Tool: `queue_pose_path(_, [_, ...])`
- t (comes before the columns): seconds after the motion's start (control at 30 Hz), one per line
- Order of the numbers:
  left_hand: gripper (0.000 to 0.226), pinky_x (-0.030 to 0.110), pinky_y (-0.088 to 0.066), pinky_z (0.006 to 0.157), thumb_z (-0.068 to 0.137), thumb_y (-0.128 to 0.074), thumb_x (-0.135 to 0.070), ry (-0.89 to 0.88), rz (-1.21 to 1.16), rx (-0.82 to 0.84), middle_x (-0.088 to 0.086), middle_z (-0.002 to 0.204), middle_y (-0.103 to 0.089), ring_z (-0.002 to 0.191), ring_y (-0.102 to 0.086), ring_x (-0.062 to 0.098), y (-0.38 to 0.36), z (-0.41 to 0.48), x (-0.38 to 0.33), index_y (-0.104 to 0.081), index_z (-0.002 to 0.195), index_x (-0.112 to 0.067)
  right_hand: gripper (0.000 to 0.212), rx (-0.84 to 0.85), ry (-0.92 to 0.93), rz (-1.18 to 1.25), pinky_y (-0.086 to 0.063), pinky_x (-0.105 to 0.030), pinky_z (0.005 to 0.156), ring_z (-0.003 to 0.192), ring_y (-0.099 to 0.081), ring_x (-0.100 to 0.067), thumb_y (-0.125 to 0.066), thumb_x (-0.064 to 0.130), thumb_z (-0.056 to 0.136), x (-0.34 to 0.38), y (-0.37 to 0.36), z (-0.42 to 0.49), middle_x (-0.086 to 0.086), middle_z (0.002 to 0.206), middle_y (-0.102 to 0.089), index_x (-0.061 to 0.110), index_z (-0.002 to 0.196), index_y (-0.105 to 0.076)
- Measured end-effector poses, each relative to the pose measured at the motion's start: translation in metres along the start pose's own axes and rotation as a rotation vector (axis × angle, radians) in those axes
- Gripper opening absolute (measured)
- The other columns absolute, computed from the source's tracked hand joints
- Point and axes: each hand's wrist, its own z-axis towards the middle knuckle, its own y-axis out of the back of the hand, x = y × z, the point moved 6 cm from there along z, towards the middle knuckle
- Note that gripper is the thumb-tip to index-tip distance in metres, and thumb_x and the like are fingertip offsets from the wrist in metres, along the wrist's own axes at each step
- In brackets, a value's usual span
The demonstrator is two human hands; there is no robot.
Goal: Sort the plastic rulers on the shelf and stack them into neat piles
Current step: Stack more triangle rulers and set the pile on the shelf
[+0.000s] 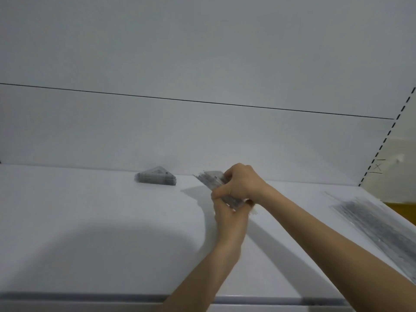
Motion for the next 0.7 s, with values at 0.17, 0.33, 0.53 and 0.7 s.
queue_pose_path(0.17, [0.121,0.042,-0.045,0.098,0.026,-0.067,-0.046,-0.036,0.407,-0.002,0.012,0.126,-0.047,0.118,-0.047,0.027,0.067,0.012,-0.003,-0.034,0.139,-0.016,0.037,0.123,0.080,-0.194,-0.033,-0.026,0.051,0.058,-0.043,-0.017,-0.082,0.031,0.062,-0.011,-0.004,0.008,0.000,0.061,-0.046,0.009,0.061,-0.052])
queue_pose_path(0.33, [0.088,0.023,-0.047,0.071,0.062,-0.082,-0.017,0.035,0.649,0.215,0.004,0.120,-0.049,0.101,-0.056,0.015,0.104,0.044,-0.026,-0.036,0.137,-0.023,0.038,0.246,0.140,-0.456,-0.039,-0.025,0.055,0.070,-0.056,-0.020,-0.080,0.035,0.059,-0.017,-0.034,0.013,0.001,0.079,-0.057,0.012,0.081,-0.061])
queue_pose_path(0.53, [0.107,0.035,-0.043,0.100,0.063,-0.081,-0.037,0.020,1.102,0.445,0.002,0.134,-0.042,0.122,-0.042,0.018,0.074,0.049,-0.023,-0.015,0.147,-0.029,0.047,0.334,0.166,-0.578,-0.041,-0.026,0.059,0.084,-0.060,-0.020,-0.080,0.039,0.062,-0.016,-0.044,0.018,0.003,0.091,-0.060,0.016,0.098,-0.061])
queue_pose_path(0.7, [0.095,0.034,-0.052,0.081,0.063,-0.077,-0.039,-0.067,1.363,0.541,-0.003,0.103,-0.052,0.097,-0.052,0.018,0.043,0.054,-0.022,-0.022,0.141,-0.036,0.061,0.424,0.164,-0.554,-0.054,-0.033,0.080,0.094,-0.060,-0.016,-0.084,0.044,0.059,-0.024,-0.038,0.018,0.006,0.105,-0.063,0.021,0.111,-0.061])
